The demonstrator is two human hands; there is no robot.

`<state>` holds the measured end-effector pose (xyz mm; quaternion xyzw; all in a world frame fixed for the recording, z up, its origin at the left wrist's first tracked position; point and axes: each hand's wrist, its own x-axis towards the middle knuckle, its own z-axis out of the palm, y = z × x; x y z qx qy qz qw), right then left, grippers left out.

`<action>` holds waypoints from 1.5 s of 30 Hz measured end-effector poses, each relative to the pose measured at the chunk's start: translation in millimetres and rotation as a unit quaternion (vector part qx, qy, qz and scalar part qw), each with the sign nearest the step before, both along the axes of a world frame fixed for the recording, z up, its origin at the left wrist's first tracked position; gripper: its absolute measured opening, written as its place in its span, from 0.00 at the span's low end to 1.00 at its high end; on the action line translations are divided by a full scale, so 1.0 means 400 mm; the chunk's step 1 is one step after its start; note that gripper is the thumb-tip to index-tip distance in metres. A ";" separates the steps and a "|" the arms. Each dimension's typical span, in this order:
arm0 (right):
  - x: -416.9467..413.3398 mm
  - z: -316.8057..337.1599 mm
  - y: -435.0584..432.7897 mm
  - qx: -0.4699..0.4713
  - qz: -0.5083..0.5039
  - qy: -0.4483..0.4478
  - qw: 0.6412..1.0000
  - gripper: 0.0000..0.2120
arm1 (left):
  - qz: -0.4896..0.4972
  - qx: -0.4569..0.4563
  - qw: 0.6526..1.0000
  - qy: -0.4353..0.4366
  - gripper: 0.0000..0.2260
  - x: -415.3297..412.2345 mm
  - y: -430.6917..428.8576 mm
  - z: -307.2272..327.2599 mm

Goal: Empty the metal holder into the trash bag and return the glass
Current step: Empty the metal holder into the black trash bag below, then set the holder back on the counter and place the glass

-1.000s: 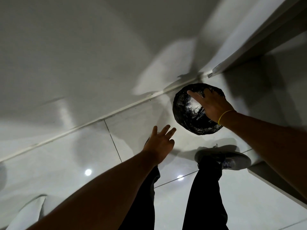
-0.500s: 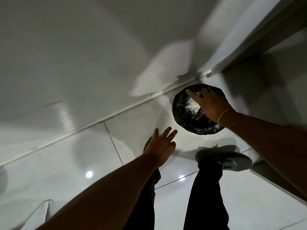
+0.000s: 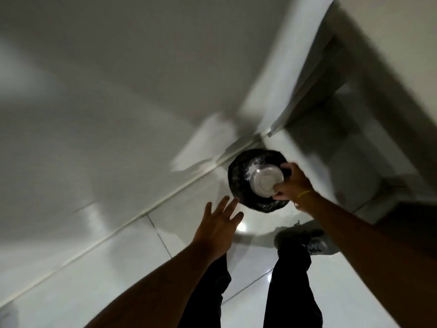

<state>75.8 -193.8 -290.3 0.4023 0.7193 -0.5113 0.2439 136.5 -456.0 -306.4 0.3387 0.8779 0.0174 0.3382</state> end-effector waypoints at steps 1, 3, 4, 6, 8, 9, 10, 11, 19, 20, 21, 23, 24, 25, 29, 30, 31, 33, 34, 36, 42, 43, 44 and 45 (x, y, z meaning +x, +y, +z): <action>0.023 0.047 0.002 -0.052 -0.069 -0.005 0.996 0.30 | 0.003 -0.003 1.000 -0.005 0.35 -0.006 0.002 0.030; 0.071 0.160 0.015 -0.118 -0.149 0.004 0.982 0.23 | -0.001 -0.006 1.000 -0.006 0.37 -0.018 0.008 0.095; 0.099 0.218 0.020 -0.143 -0.174 0.014 0.974 0.21 | -0.003 0.000 1.000 -0.008 0.37 -0.018 0.009 0.124; 0.150 0.347 0.034 -0.174 -0.215 0.049 0.960 0.19 | -0.019 -0.004 1.000 -0.007 0.38 -0.024 0.023 0.199; 0.202 0.490 0.052 -0.182 -0.264 0.087 0.943 0.16 | -0.049 0.016 0.999 0.005 0.43 -0.027 0.053 0.292; 0.226 0.554 0.063 -0.187 -0.288 0.110 0.933 0.13 | -0.068 0.013 0.998 0.000 0.46 -0.029 0.074 0.339; 0.246 0.626 0.093 -0.177 -0.321 0.122 0.922 0.10 | -0.088 0.015 0.996 0.013 0.49 -0.041 0.118 0.400; 0.260 0.682 0.113 -0.175 -0.331 0.142 0.916 0.08 | -0.094 0.034 0.994 0.041 0.51 -0.050 0.158 0.441; 0.334 0.912 0.376 -0.065 -0.402 0.232 0.883 0.10 | -0.117 0.207 0.958 0.160 0.33 -0.124 0.560 0.781; 0.325 0.912 0.405 -0.034 -0.400 0.228 0.887 0.12 | -0.116 0.217 0.954 0.171 0.32 -0.139 0.598 0.792; 0.322 0.923 0.438 -0.004 -0.399 0.224 0.889 0.15 | -0.120 0.228 0.949 0.179 0.31 -0.152 0.641 0.806; 0.321 0.916 0.518 0.050 -0.403 0.211 0.889 0.17 | -0.141 0.230 0.943 0.196 0.32 -0.174 0.738 0.838; 0.323 0.901 0.571 0.069 -0.406 0.200 0.889 0.16 | -0.141 0.224 0.944 0.197 0.31 -0.185 0.800 0.844; 0.325 0.878 0.622 0.074 -0.414 0.188 0.888 0.15 | -0.144 0.217 0.946 0.194 0.31 -0.192 0.857 0.846; 0.305 0.828 0.755 0.089 -0.454 0.154 0.873 0.13 | -0.152 0.203 0.951 0.178 0.31 -0.209 1.010 0.804; 0.301 0.816 0.785 0.094 -0.452 0.150 0.875 0.12 | -0.155 0.196 0.953 0.174 0.31 -0.211 1.045 0.788; 0.301 0.803 0.809 0.102 -0.443 0.145 0.879 0.12 | -0.155 0.189 0.955 0.169 0.32 -0.213 1.070 0.772; 0.301 0.778 0.857 0.112 -0.429 0.136 0.886 0.13 | -0.154 0.172 0.959 0.166 0.32 -0.218 1.117 0.737; 0.300 0.768 0.878 0.114 -0.419 0.125 0.892 0.12 | -0.152 0.171 0.959 0.166 0.32 -0.220 1.136 0.718; 0.295 0.773 0.897 0.131 -0.385 0.106 0.908 0.08 | -0.154 0.164 0.960 0.164 0.32 -0.224 1.149 0.698; 0.292 0.772 0.942 0.265 -0.208 0.074 0.939 0.01 | -0.169 0.135 0.962 0.167 0.30 -0.229 1.175 0.649; 0.293 0.768 0.943 0.277 -0.186 0.074 0.940 0.01 | -0.172 0.138 0.961 0.169 0.30 -0.231 1.172 0.642; 0.295 0.762 0.942 0.290 -0.169 0.081 0.939 0.02 | -0.175 0.144 0.958 0.173 0.30 -0.233 1.169 0.634; 0.298 0.758 0.937 0.307 -0.153 0.089 0.935 0.04 | -0.176 0.148 0.957 0.174 0.30 -0.236 1.168 0.628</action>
